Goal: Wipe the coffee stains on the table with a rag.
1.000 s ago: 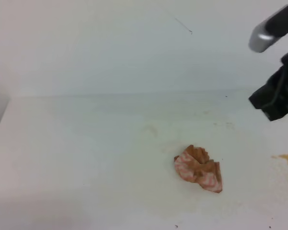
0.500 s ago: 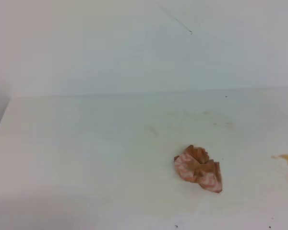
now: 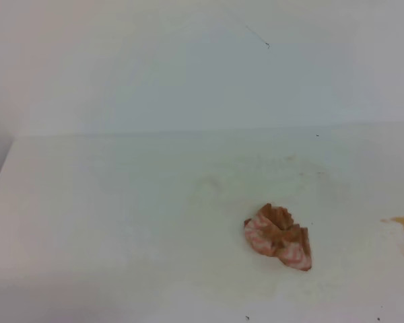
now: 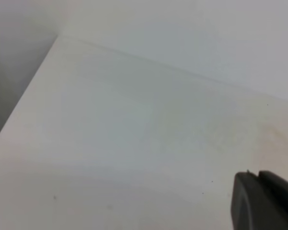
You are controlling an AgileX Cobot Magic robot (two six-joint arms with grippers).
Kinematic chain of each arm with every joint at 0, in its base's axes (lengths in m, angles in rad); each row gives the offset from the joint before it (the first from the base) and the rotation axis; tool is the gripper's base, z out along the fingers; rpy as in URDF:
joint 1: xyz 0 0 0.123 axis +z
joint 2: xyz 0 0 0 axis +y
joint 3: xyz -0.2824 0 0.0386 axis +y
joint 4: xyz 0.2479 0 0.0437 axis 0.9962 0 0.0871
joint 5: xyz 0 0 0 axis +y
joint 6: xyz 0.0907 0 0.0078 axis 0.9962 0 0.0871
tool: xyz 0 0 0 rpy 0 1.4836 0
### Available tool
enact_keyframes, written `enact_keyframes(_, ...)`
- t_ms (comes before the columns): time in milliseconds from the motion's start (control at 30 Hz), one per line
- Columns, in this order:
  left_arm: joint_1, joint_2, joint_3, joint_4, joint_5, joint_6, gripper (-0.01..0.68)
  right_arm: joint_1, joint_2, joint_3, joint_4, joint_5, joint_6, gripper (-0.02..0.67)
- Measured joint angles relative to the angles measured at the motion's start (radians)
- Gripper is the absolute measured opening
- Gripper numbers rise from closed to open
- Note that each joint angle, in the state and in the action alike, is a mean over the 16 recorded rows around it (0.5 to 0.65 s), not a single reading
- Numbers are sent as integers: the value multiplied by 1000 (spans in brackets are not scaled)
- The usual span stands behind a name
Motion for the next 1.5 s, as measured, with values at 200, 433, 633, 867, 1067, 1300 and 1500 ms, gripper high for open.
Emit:
enact_keyframes(200, 0, 0, 0, 0, 0, 0, -5, 0, 0, 1, -2, 8, 5, 1)
enact_keyframes(433, 0, 0, 0, 0, 0, 0, -5, 0, -17, 1, -2, 8, 5, 1)
enact_keyframes(633, 0, 0, 0, 0, 0, 0, -5, -8, -84, 1, -1, 9, 5, 0)
enact_keyframes(867, 0, 0, 0, 0, 0, 0, -5, -78, -225, 23, -4, 5, 5, 0)
enact_keyframes(1067, 0, 0, 0, 0, 0, 0, -5, -182, -360, 113, -8, 3, 5, 0)
enact_keyframes(1300, 0, 0, 0, 0, 0, 0, -5, -273, -466, 290, -11, -51, 3, 0)
enact_keyframes(1500, 0, 0, 0, 0, 0, 0, -5, -297, -503, 416, -8, -138, 0, 0)
